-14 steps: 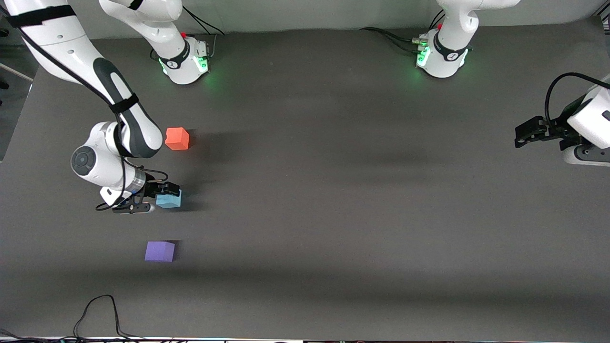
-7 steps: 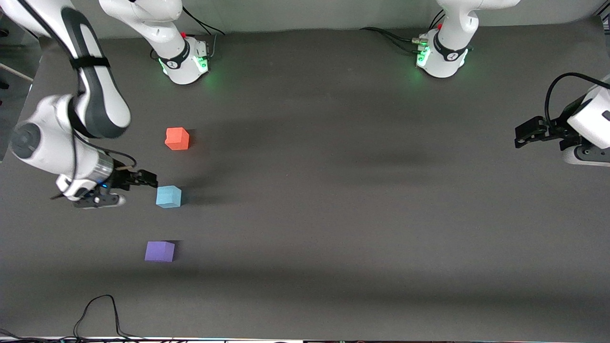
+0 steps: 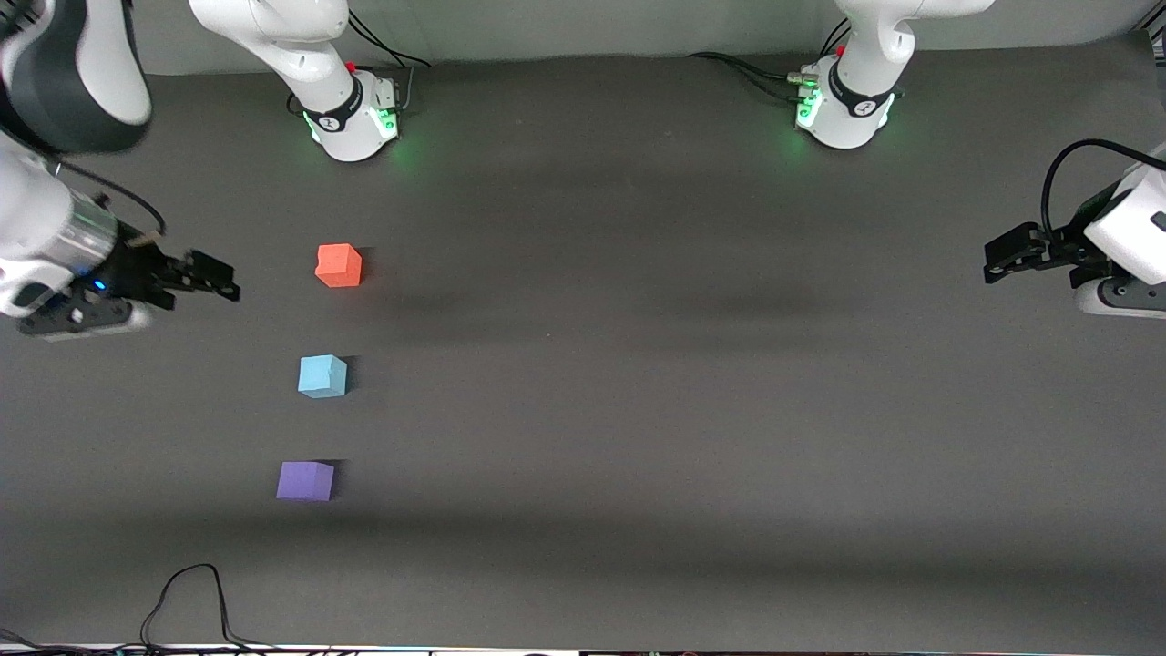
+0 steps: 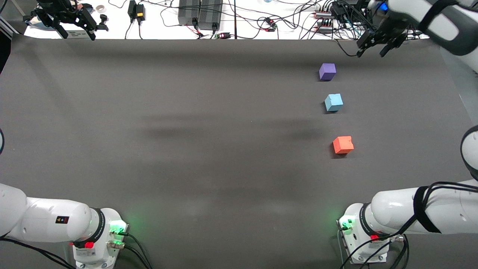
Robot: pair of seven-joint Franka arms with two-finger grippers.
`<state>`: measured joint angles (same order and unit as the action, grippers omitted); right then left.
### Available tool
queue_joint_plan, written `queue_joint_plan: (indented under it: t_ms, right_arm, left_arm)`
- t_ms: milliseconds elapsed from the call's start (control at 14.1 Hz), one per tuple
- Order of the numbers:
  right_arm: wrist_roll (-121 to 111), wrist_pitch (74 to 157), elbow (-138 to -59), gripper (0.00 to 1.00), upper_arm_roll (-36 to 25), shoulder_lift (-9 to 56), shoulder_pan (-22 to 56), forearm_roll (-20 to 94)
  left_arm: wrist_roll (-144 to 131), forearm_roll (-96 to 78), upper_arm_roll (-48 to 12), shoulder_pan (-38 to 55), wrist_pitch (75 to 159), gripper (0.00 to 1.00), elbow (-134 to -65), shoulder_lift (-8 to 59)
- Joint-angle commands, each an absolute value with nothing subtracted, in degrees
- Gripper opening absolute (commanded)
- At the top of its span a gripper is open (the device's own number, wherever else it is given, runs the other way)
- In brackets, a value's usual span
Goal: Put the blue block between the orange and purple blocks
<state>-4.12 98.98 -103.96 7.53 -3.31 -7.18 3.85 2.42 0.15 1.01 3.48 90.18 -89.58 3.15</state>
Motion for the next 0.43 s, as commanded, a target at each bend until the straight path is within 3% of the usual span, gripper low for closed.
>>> queue_joint_plan:
  t_ms: [0, 355]
  right_arm:
    - [-5.27, 95.54, -100.29, 1.0, 7.56, -3.08, -6.94, 3.52]
    - [-7.64, 95.45, -100.2, 1.0, 7.65, -2.9, -6.33, 3.95]
  left_arm:
    - [2.64, 0.44, 1.23, 3.87, 90.79, 1.0, -90.35, 2.46]
    - [2.64, 0.44, 1.23, 3.87, 90.7, 1.0, -90.44, 2.46]
